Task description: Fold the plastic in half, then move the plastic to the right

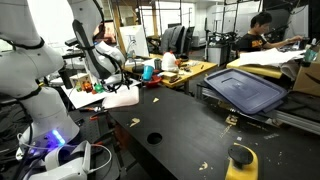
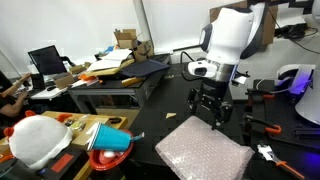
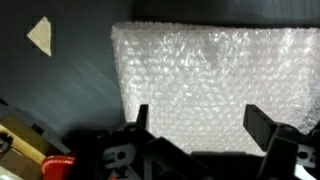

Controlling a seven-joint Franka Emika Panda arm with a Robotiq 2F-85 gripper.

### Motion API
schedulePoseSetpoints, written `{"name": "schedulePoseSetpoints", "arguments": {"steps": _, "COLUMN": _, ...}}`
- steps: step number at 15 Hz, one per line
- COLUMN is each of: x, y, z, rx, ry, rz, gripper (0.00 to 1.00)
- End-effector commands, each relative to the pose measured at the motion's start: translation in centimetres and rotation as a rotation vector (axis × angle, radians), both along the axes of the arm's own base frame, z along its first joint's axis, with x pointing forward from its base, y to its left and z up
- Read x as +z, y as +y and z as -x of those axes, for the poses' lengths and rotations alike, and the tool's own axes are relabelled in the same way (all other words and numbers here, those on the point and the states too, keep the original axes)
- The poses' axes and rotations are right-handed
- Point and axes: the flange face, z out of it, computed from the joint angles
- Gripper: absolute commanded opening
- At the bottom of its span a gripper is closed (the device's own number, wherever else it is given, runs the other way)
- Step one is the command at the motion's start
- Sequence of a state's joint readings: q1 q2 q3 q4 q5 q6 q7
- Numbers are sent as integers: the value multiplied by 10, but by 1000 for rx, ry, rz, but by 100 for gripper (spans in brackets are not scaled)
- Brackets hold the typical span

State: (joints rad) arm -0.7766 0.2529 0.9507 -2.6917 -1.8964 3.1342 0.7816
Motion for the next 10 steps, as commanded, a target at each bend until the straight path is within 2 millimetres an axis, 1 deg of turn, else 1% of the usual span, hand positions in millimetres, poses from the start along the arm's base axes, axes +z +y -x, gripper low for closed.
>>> {"name": "schedulePoseSetpoints", "arguments": {"steps": 1, "x": -24, "y": 4, "z": -2, "rx": -86, "ry": 53, "rz": 63, "gripper": 66}}
{"name": "schedulePoseSetpoints", "arguments": {"steps": 2, "x": -27, "y": 7, "z": -6, "rx": -108, "ry": 65, "rz": 65, "gripper": 56}}
{"name": "schedulePoseSetpoints", "arguments": {"steps": 4, "x": -24, "y": 16, "z": -16, "rx": -163, "ry": 79, "rz": 43, "gripper": 42}}
{"name": "schedulePoseSetpoints", "arguments": {"steps": 7, "x": -3, "y": 29, "z": -35, "rx": -227, "ry": 65, "rz": -30, "gripper": 18}}
{"name": "schedulePoseSetpoints", "arguments": {"steps": 8, "x": 3, "y": 33, "z": -41, "rx": -241, "ry": 57, "rz": -45, "gripper": 12}}
{"name": "schedulePoseSetpoints", "arguments": {"steps": 9, "x": 6, "y": 37, "z": -46, "rx": -251, "ry": 51, "rz": -52, "gripper": 5}}
{"name": "schedulePoseSetpoints", "arguments": {"steps": 10, "x": 6, "y": 40, "z": -49, "rx": -260, "ry": 56, "rz": -53, "gripper": 0}}
